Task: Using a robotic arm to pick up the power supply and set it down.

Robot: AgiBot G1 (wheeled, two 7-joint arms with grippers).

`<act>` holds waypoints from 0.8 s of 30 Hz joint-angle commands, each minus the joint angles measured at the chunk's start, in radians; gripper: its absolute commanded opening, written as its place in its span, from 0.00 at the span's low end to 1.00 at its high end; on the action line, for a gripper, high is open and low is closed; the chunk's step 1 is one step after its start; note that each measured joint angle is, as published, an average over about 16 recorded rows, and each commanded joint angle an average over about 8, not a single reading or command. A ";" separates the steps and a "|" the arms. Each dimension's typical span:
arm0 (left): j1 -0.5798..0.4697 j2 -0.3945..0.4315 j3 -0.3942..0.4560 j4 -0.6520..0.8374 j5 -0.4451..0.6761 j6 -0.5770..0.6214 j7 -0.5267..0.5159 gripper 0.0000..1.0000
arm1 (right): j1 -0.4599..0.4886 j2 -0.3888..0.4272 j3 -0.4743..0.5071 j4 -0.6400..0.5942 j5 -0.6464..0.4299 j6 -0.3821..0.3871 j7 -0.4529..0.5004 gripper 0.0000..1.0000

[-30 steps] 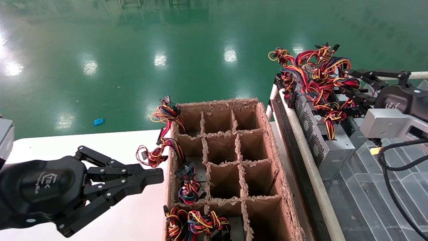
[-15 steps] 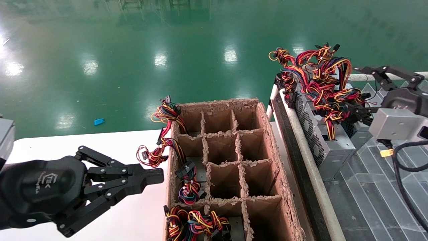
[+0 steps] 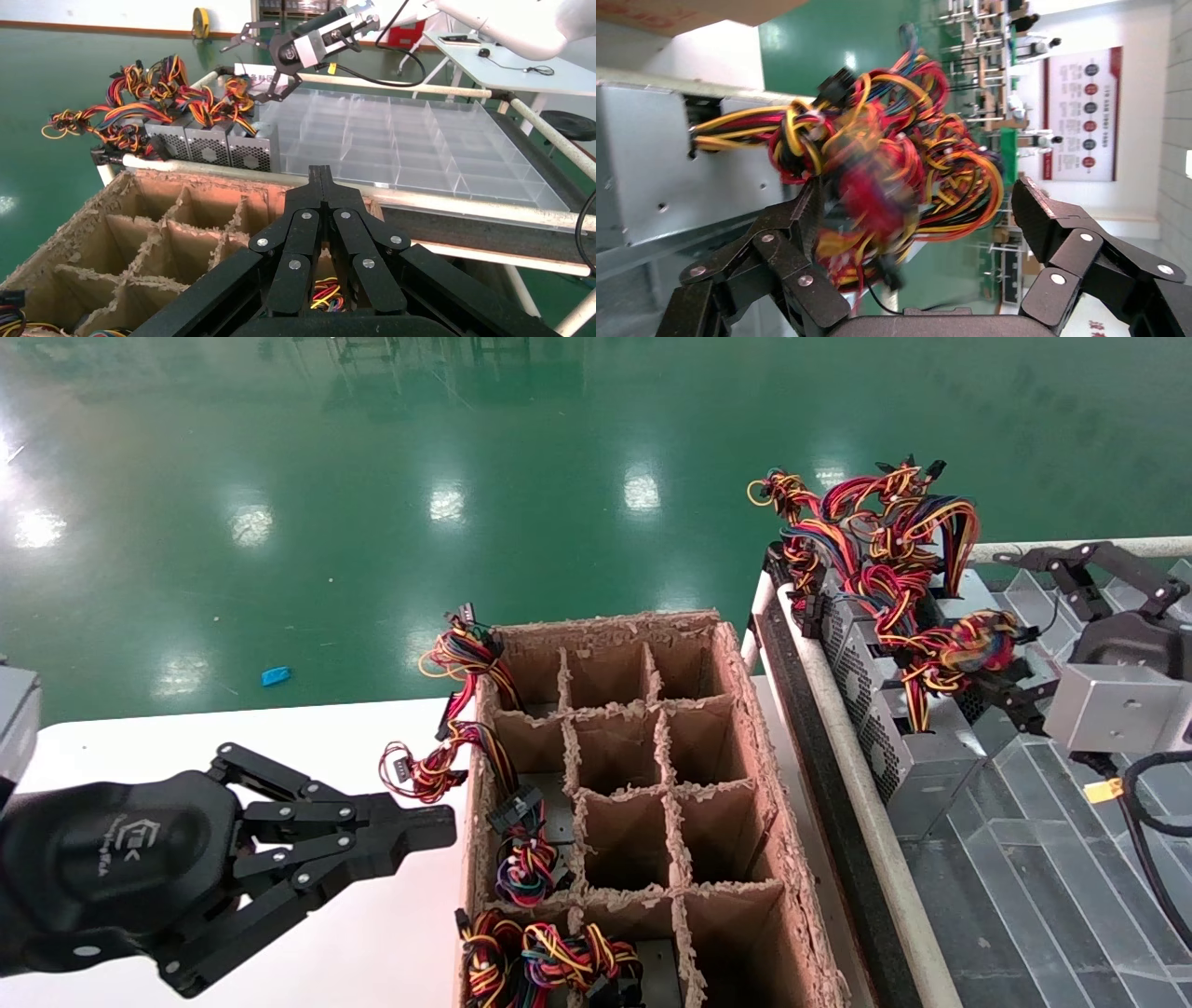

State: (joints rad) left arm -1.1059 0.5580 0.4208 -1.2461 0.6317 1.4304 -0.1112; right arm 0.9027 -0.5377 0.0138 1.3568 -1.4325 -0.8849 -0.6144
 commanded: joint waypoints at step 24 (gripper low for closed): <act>0.000 0.000 0.000 0.000 0.000 0.000 0.000 0.00 | 0.046 0.010 0.050 -0.009 0.260 -0.154 0.198 1.00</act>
State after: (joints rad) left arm -1.1059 0.5580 0.4209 -1.2461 0.6317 1.4304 -0.1112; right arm 0.9557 -0.5239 0.0535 1.3482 -1.1746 -1.0459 -0.4034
